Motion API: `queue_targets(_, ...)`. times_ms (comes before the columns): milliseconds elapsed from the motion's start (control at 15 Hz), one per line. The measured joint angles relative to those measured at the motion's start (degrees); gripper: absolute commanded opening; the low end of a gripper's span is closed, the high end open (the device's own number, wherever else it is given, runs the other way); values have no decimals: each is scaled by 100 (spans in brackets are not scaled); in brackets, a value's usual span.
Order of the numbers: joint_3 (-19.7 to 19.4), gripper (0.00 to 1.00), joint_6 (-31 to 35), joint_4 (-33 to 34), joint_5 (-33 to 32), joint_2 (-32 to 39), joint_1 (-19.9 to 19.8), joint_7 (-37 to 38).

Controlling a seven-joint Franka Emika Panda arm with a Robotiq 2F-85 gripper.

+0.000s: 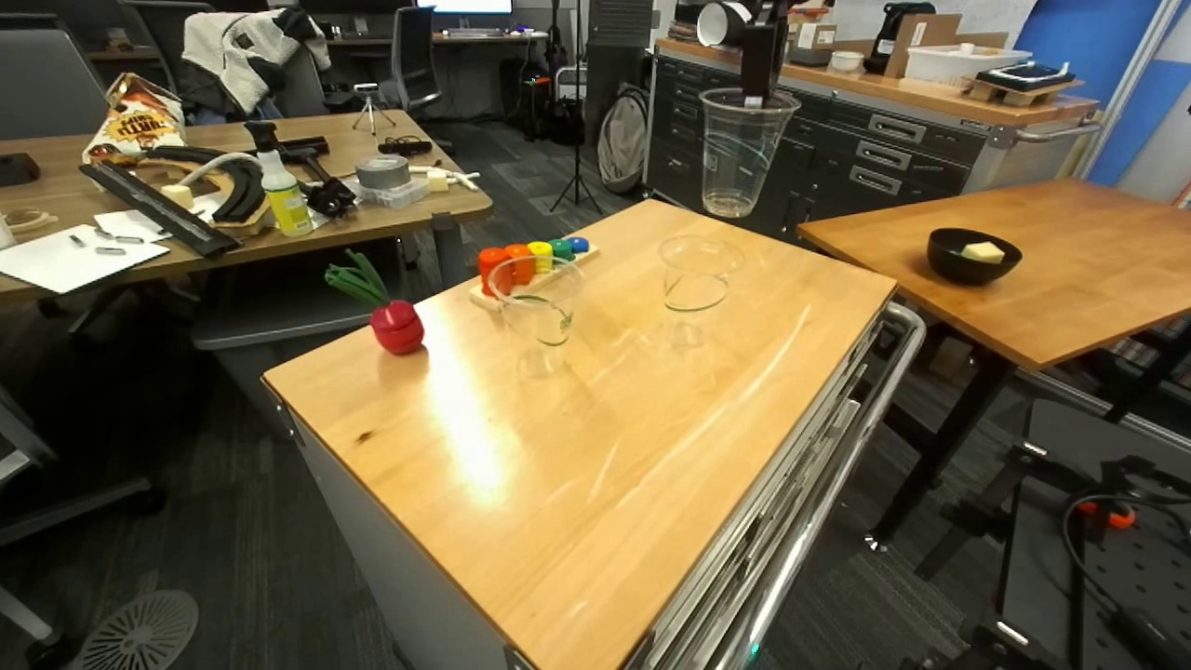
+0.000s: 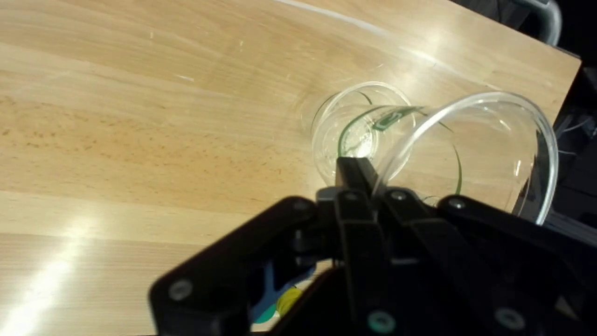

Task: Pack the cups in the tower form

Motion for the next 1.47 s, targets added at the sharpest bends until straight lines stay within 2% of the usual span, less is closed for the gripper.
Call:
queue_targets(733,111,1,168,-816,529,-123,104,-1136)
queue_targets(1133,151,1,466,-1045,572,-165,310,-1367)
queue_targets(1467,151,1,574,-1047,603,-259,328,-1419)
